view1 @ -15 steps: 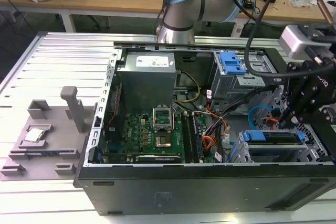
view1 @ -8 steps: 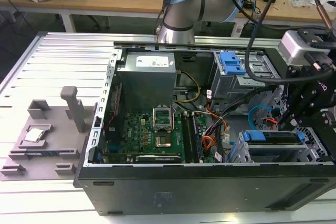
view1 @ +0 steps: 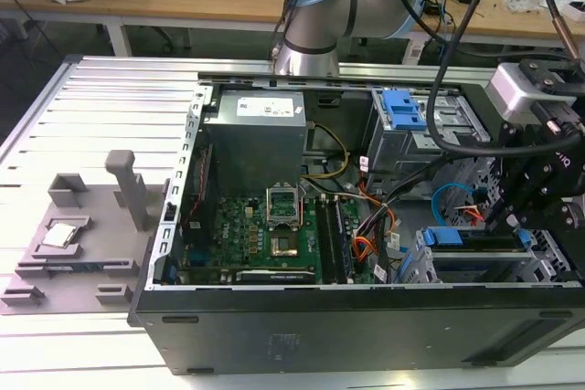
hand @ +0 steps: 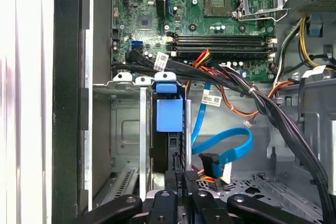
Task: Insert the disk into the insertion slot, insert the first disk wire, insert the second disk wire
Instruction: 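Insert the first disk wire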
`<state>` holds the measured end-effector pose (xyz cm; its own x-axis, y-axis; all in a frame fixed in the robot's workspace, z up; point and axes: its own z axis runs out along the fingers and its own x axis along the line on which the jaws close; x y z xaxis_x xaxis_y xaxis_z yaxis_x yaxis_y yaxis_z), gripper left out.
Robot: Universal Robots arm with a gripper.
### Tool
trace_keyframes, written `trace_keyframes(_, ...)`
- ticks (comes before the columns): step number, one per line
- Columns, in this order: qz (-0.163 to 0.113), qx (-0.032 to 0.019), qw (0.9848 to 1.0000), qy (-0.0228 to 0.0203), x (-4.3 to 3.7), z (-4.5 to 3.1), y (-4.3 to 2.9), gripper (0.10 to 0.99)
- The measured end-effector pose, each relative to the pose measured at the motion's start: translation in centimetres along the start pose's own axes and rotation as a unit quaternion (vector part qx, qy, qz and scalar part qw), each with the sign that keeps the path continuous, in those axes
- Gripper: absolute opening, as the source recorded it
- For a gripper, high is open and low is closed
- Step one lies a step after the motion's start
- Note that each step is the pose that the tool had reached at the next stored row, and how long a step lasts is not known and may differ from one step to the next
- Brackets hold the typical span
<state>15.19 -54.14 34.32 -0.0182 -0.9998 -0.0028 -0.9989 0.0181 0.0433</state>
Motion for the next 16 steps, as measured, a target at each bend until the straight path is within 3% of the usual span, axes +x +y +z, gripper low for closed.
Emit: trace_keyframes(16,0.000,0.0000,1.0000,0.0001,0.09,0.82,-0.43,0.176)
